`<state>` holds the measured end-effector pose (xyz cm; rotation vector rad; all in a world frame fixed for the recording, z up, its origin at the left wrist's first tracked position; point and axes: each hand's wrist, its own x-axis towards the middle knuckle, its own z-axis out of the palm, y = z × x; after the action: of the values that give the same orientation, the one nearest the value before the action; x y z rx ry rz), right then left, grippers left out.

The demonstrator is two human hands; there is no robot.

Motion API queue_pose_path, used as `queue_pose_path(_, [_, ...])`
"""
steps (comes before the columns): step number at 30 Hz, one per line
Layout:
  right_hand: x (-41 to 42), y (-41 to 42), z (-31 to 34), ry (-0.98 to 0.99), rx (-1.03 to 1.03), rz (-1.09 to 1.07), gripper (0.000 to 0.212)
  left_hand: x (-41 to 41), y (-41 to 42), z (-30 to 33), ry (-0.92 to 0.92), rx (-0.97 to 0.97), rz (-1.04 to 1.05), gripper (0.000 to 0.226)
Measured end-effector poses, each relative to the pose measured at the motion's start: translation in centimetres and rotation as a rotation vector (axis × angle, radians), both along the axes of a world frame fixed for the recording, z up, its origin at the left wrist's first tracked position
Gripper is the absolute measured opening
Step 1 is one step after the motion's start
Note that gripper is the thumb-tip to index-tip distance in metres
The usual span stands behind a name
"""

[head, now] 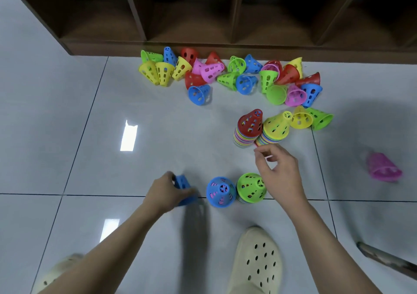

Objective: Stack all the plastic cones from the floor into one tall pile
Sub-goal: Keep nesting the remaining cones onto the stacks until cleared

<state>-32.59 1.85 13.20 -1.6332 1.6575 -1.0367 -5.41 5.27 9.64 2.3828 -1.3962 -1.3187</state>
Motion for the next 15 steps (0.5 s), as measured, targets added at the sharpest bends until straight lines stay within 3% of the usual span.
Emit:
queue_pose_path(4, [-1.8,0.6,-0.3,-0.003,0.037,-0.085,0.018,-2.2,0.1,5.4,0.353,-0.504,0.221,0.034])
queue_pose_path(7, [-3.8,0.5,-0.7,-0.007,0.086,-0.168,0.021,-4.5,1.0,8.9,0.505,-0.722,0.072,0.035])
queue_pose_path(11, [-6.5,0.3,-1.8,-0.037,0.143,-0.287,0.025,-6.6,2.0,8.1,0.461,-0.742,-0.254,0.044])
queue_pose_path(15, [-8.3,0.3,-3.3,-0.094,0.217,-0.375,0.03,-6.6,2.6,5.4,0.354,-0.679,-0.437,0.044])
